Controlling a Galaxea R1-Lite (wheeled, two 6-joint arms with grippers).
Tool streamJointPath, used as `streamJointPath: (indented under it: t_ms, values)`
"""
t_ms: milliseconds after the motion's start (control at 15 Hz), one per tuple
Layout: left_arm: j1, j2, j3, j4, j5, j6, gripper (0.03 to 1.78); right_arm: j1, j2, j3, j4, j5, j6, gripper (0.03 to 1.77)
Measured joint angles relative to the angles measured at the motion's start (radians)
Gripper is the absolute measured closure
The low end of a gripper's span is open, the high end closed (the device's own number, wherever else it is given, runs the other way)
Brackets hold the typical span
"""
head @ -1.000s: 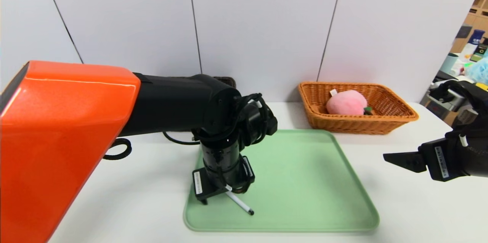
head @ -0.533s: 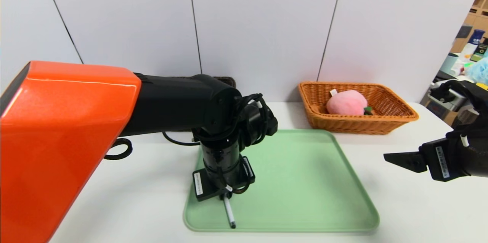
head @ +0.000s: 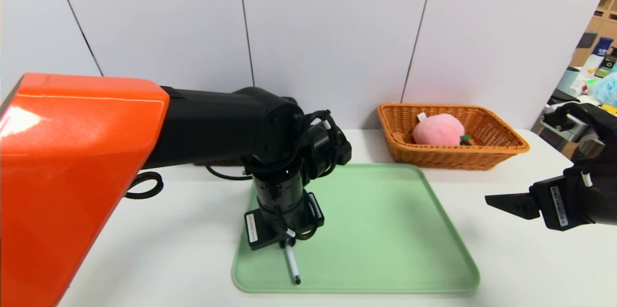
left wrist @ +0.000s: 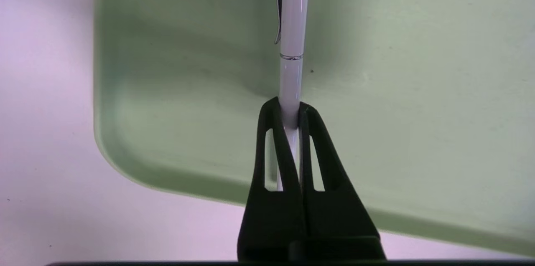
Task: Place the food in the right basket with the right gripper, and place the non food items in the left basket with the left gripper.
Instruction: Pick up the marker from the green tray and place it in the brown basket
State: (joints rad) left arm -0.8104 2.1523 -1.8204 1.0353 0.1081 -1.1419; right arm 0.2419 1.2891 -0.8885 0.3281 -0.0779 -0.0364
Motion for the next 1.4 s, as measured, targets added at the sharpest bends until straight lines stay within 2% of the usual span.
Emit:
streamJointPath:
  t_ms: [267,600,733,1000,1267,1400]
  values:
    - [-0.012,-0.049,-0.079,0.079,-0.039,0.031,1.76,0.000,0.002,0.002,0.000,0.000,0.000,0.10]
    - [-0.013,-0.146,-0.134,0.084,-0.038,0.081,1.76,0.000,0.004,0.002,0.004,0.000,0.001,0.10]
    - [-0.009,-0.198,-0.145,0.066,-0.008,0.125,1.76,0.000,0.004,0.004,0.005,0.000,0.001,0.10]
    - [0.039,-0.286,-0.151,-0.038,0.072,0.197,1.76,0.000,0.004,0.004,0.009,-0.005,0.000,0.10]
    - [0.209,-0.307,-0.151,-0.235,0.150,0.330,1.76,0.002,0.000,0.000,-0.001,-0.008,-0.001,0.10]
    - [0.296,-0.290,-0.150,-0.348,0.176,0.439,1.76,0.007,-0.003,-0.009,-0.003,-0.011,-0.001,0.10]
